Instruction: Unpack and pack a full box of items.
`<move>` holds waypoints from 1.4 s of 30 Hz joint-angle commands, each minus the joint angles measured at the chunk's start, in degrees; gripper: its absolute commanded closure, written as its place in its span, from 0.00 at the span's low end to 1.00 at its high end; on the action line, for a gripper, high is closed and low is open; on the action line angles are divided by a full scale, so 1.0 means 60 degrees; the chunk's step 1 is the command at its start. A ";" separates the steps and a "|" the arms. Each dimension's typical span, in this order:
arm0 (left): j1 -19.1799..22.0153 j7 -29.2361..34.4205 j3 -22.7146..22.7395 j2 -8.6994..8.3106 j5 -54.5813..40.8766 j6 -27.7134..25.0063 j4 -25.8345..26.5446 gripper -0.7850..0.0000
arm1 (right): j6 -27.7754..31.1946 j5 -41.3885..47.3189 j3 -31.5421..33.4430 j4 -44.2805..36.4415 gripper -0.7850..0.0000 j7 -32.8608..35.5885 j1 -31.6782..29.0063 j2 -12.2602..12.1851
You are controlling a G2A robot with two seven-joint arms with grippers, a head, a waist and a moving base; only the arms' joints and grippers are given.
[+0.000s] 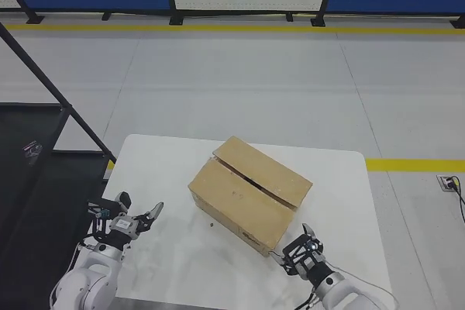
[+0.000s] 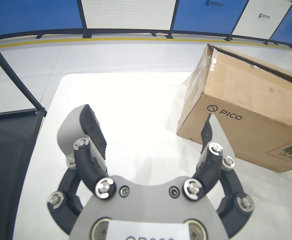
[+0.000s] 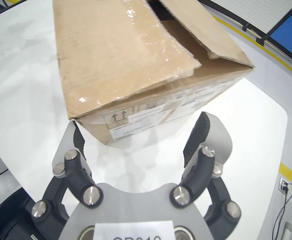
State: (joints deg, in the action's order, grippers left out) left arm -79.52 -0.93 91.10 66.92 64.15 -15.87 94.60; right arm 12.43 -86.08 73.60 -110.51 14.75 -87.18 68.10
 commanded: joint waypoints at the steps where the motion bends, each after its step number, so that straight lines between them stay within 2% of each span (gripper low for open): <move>1: -0.0012 0.0006 0.0008 -0.0001 0.0001 0.0001 0.0013 0.00 | 0.0262 -0.0019 0.0045 -0.0022 0.00 -0.0065 -0.0047 -0.0021; 14: 0.0057 0.0197 0.0051 0.0000 -0.0034 0.0198 0.0042 0.00 | -0.0311 0.1053 0.0195 0.0238 0.00 0.0029 0.0251 0.0071; 29: 0.0526 0.0877 -0.0177 0.0001 0.0084 0.0255 -0.0096 0.00 | -0.1398 0.2240 0.0758 0.0531 0.00 0.0134 0.0573 0.0166; 34: 0.0559 0.0932 -0.0281 0.0008 0.0143 0.0275 -0.0131 0.00 | -0.1340 0.2461 0.0850 0.0634 0.00 0.0112 0.0644 0.0177; 39: 0.0799 0.1439 -0.0437 0.0031 0.0216 0.0684 -0.0309 0.00 | -0.1457 0.2804 0.1029 0.0710 0.00 0.0019 0.0676 0.0194; 42: 0.1027 0.1699 -0.0611 0.0051 0.0411 0.0950 -0.0453 0.00 | -0.0845 0.2758 0.1071 0.0634 0.00 -0.0169 0.0607 0.0162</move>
State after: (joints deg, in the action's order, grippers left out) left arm -73.82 8.81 87.79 67.19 66.14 -10.78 92.20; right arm 5.45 -69.17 79.97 -106.50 14.13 -83.35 69.18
